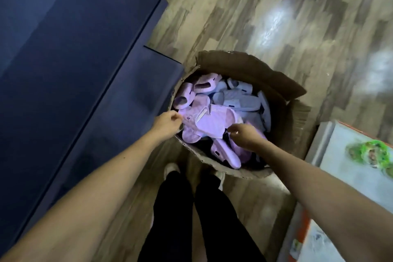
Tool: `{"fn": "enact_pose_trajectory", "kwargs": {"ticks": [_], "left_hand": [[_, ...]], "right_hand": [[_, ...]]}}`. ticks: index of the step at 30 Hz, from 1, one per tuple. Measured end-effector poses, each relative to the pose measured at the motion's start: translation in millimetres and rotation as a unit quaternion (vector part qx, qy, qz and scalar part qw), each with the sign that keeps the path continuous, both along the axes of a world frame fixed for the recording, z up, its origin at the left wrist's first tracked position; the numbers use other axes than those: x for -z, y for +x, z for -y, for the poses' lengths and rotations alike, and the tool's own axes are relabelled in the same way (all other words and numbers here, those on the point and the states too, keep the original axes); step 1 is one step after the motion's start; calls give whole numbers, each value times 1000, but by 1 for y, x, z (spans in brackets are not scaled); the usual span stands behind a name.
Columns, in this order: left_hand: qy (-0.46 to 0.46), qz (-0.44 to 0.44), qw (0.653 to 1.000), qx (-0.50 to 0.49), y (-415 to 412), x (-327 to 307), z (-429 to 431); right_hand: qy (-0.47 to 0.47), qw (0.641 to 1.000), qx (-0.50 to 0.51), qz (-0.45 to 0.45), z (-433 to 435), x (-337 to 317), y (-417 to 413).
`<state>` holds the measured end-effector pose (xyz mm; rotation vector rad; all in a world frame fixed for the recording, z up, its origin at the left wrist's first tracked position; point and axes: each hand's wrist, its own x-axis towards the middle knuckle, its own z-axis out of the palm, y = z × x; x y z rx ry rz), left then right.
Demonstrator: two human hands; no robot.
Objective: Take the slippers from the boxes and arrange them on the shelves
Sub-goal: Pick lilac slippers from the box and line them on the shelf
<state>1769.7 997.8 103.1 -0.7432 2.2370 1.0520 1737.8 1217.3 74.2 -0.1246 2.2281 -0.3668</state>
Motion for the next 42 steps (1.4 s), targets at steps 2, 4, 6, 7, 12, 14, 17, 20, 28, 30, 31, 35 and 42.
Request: {"fn": "enact_pose_trajectory", "kwargs": {"ticks": [2, 4, 6, 7, 12, 14, 17, 20, 28, 30, 31, 35, 42], "left_hand": [[-4, 7, 1000, 6, -2, 19, 0], [-8, 7, 1000, 15, -11, 51, -2], [-11, 4, 999, 32, -18, 78, -5], [-9, 3, 999, 38, -22, 91, -8], [-37, 2, 997, 66, -38, 150, -19], [-43, -3, 995, 89, -44, 168, -24], [-56, 1, 994, 93, -54, 192, -30], [-38, 28, 998, 49, -58, 219, -33], [-136, 90, 983, 90, -46, 226, -23], [-125, 68, 985, 95, -40, 215, -25], [-124, 52, 986, 99, -35, 209, -27], [-176, -33, 980, 90, -24, 184, -23], [-158, -139, 976, 49, -37, 131, -11]], "right_hand": [[-11, 1000, 0, 1, 7, 23, -5], [-23, 1000, 9, 14, 17, 61, -16], [-30, 999, 19, 14, 28, 93, -23], [-35, 999, 33, 10, 32, 106, -26], [-63, 990, 117, -44, 43, 159, -34], [-75, 977, 192, -60, 41, 176, -37], [-85, 941, 323, -56, 34, 198, -45], [-95, 916, 389, -13, 24, 213, -51], [-166, 865, 460, 110, 20, 232, -55], [-130, 872, 464, 85, 16, 229, -52], [-124, 874, 463, 76, 15, 230, -50], [-62, 916, 394, 34, 15, 219, -41], [-48, 953, 296, -37, 26, 178, -47]]}}
